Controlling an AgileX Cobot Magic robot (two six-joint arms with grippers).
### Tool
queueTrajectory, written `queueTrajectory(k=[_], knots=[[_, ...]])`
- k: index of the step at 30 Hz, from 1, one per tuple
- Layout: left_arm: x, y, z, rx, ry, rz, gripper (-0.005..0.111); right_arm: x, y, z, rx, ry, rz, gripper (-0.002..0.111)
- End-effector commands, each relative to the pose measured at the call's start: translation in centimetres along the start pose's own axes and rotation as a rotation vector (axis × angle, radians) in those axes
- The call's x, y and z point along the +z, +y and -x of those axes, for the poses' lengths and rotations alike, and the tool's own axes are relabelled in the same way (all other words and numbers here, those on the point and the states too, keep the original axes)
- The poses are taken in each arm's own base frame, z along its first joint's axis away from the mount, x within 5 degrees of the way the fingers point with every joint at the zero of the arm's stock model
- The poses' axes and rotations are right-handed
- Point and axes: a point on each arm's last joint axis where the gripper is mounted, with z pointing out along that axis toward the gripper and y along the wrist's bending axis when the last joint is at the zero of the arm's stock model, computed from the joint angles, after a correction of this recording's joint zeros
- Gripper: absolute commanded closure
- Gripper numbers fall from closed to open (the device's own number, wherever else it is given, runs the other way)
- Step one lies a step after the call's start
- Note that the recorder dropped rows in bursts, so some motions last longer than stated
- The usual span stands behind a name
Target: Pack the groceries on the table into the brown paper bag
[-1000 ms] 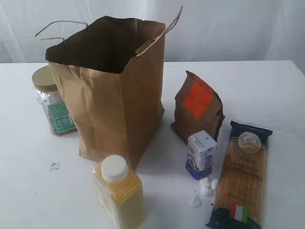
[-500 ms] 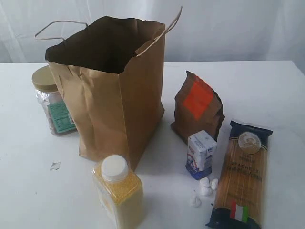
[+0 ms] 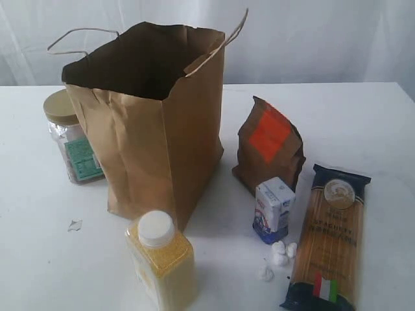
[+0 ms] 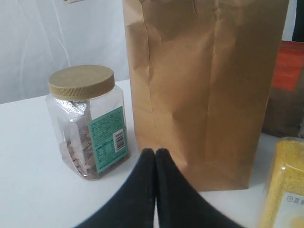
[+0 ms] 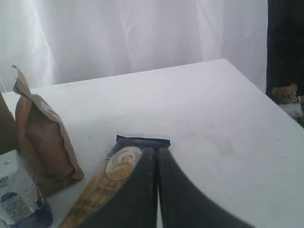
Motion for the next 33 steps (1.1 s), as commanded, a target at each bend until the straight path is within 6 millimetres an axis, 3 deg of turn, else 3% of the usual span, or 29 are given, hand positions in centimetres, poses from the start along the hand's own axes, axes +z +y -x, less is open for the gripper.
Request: queueTrajectory(k=[1, 9, 16, 22, 33], knots=[[-0.3, -0.1, -0.3, -0.029, 0.008, -0.007, 0.107, 0.0, 0.0, -0.1, 0.004, -0.004, 0.004, 0.108], [-1.1, -0.1, -0.7, -0.153, 0.026, -0.008, 0.107, 0.0, 0.0, -0.1, 0.005, -0.004, 0.004, 0.108], [-2.1, -0.1, -1.5, -0.155, 0.081, -0.008, 0.107, 0.0, 0.0, -0.1, 0.005, -0.004, 0.004, 0.108], [-2.7, -0.1, -1.0, -0.156, -0.006, -0.015, 0.107, 0.0, 0.0, -0.1, 0.005, -0.004, 0.004, 0.108], [-2.7, -0.1, -1.0, -0.156, -0.009, -0.015, 0.107, 0.0, 0.0, -0.1, 0.016, -0.004, 0.004, 0.108]])
